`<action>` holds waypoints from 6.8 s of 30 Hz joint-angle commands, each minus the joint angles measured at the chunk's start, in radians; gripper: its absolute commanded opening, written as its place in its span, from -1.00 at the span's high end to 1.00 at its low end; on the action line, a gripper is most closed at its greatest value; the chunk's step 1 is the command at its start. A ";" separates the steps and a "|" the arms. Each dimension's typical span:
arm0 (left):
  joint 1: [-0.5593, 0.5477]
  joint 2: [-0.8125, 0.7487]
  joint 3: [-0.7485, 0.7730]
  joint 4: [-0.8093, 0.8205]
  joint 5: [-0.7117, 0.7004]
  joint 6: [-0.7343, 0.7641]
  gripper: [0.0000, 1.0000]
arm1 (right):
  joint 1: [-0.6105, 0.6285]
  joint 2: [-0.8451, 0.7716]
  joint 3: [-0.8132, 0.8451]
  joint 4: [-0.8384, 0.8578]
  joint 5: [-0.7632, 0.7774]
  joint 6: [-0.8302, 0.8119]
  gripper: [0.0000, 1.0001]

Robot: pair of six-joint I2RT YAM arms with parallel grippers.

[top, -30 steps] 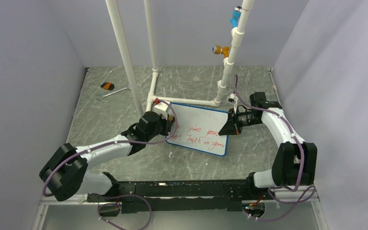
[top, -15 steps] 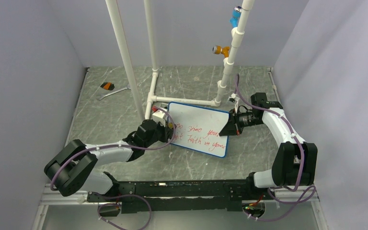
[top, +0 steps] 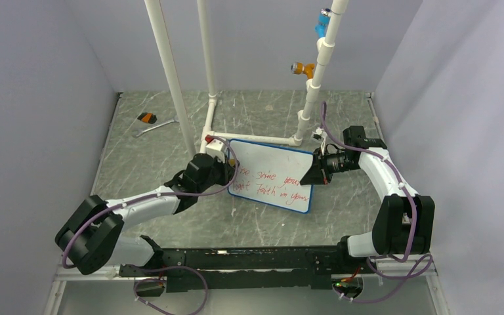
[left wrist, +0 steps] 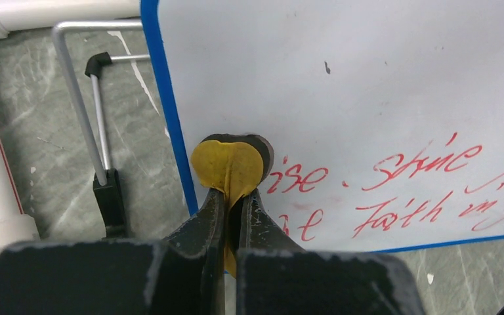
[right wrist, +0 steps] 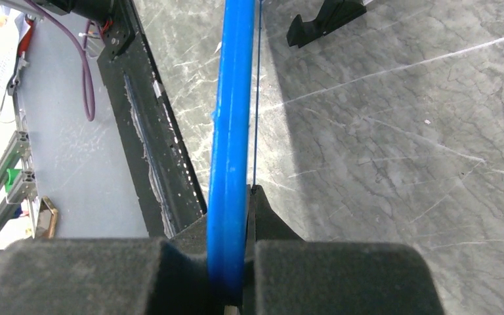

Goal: Erase the whiteboard
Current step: Erase the center of the board with the whiteboard.

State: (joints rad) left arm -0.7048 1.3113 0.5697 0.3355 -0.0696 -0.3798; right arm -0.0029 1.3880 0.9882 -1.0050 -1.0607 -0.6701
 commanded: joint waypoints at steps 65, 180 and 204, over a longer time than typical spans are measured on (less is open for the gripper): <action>-0.046 0.002 -0.156 0.297 -0.133 -0.066 1.00 | 0.027 -0.012 0.029 -0.066 -0.056 -0.072 1.00; -0.222 0.178 -0.022 0.309 -0.077 -0.066 1.00 | 0.029 0.005 0.033 -0.070 -0.059 -0.076 1.00; -0.227 0.107 -0.063 0.265 -0.084 -0.085 1.00 | 0.035 -0.010 0.027 -0.056 -0.054 -0.067 1.00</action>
State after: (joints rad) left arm -0.8742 1.3804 0.4721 0.5907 -0.1383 -0.4679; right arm 0.0128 1.4136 1.0046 -1.0100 -1.0519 -0.6964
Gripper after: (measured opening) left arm 0.058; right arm 0.050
